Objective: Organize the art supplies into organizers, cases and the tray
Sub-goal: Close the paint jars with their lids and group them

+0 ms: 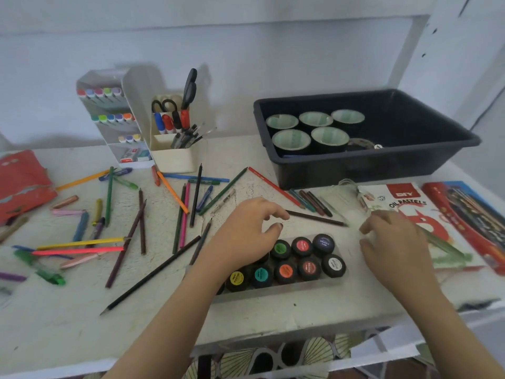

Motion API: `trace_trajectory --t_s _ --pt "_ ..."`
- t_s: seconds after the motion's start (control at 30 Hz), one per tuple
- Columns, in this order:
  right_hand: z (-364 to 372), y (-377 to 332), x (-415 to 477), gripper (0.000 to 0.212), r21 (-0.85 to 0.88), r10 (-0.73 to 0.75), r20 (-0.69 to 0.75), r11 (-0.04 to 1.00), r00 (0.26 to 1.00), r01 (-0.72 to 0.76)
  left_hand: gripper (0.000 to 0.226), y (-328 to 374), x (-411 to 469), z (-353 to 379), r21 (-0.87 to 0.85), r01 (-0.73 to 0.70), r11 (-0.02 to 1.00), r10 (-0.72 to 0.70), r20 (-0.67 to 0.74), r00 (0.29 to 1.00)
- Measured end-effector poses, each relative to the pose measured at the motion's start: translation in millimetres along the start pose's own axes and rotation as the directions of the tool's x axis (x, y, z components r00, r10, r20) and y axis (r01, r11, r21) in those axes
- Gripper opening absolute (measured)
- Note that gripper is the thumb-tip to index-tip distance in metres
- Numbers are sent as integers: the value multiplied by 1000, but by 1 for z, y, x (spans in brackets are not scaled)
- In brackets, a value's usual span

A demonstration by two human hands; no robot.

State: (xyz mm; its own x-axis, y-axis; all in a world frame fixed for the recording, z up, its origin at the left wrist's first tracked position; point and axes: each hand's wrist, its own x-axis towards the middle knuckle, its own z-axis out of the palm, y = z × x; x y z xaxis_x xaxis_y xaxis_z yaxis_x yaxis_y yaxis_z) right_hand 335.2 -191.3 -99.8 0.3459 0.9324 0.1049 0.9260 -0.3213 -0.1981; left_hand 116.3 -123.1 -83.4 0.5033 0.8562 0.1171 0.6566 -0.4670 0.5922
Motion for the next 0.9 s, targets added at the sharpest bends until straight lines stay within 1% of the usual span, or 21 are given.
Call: trace_trajectory --t_s 0.1,0.17,0.23,0.3,0.33,0.37,0.4,0.47,0.53,0.57,0.63,0.7,0.73,0.77,0.8,0.87,0.9 --pt "-8 -3 -5 6 64 -13 -84 998 996 19 26 0 2 1 -6 -14 1000 14 10 1000" --pt "-19 -5 -10 12 109 -55 -140 991 989 71 32 -2 4 -1 -26 -21 999 21 -5 1000" --pt "-31 -9 -15 18 111 -144 -172 980 975 164 45 -3 5 -4 -80 -30 996 27 -47 999" --pt "-42 -17 -21 25 132 -249 -199 952 948 278 65 -4 3 -8 -138 -57 989 43 -102 994" --pt "-47 -22 -23 29 154 -297 -221 930 929 334 72 -3 1 -13 -154 -90 984 71 -126 989" --pt "-51 -26 -25 31 185 -338 -246 904 908 387 74 -2 0 -19 -159 -136 978 113 -147 983" --pt "-54 -29 -26 30 226 -364 -266 876 892 425 67 -1 -2 -24 -164 -187 969 160 -165 973" --pt "-55 -34 -23 22 320 -401 -291 815 869 483 41 -2 -7 -36 -200 -255 946 211 -215 954" --pt "-52 -38 -18 14 357 -429 -331 768 841 532 21 -1 -15 -46 -303 -243 921 173 -241 955" --pt "-50 -40 -16 13 355 -431 -363 756 826 550 16 1 -19 -51 -368 -213 905 131 -234 963" --pt "-46 -44 -10 30 360 -377 -421 765 825 533 19 -2 -27 -57 -492 -153 857 47 -221 974" --pt "-41 -46 -5 46 397 -259 -453 798 853 453 24 -11 -35 -64 -581 -114 806 -21 -219 975" --pt "-41 -47 -4 51 438 -195 -447 803 873 404 25 -15 -39 -66 -616 -97 781 -52 -219 974" --pt "-39 -48 -4 51 505 -149 -418 782 896 366 26 -20 -44 -68 -647 -78 759 -87 -220 972" --pt "-39 -50 -5 49 593 -124 -368 732 922 335 28 -23 -47 -68 -672 -53 739 -124 -213 969" --pt "-38 -53 -7 44 753 -123 -229 606 966 255 31 -29 -56 -65 -742 18 671 -216 -173 961" --pt "-37 -54 -8 45 777 -128 -180 590 975 221 30 -31 -60 -63 -782 63 620 -271 -138 953"
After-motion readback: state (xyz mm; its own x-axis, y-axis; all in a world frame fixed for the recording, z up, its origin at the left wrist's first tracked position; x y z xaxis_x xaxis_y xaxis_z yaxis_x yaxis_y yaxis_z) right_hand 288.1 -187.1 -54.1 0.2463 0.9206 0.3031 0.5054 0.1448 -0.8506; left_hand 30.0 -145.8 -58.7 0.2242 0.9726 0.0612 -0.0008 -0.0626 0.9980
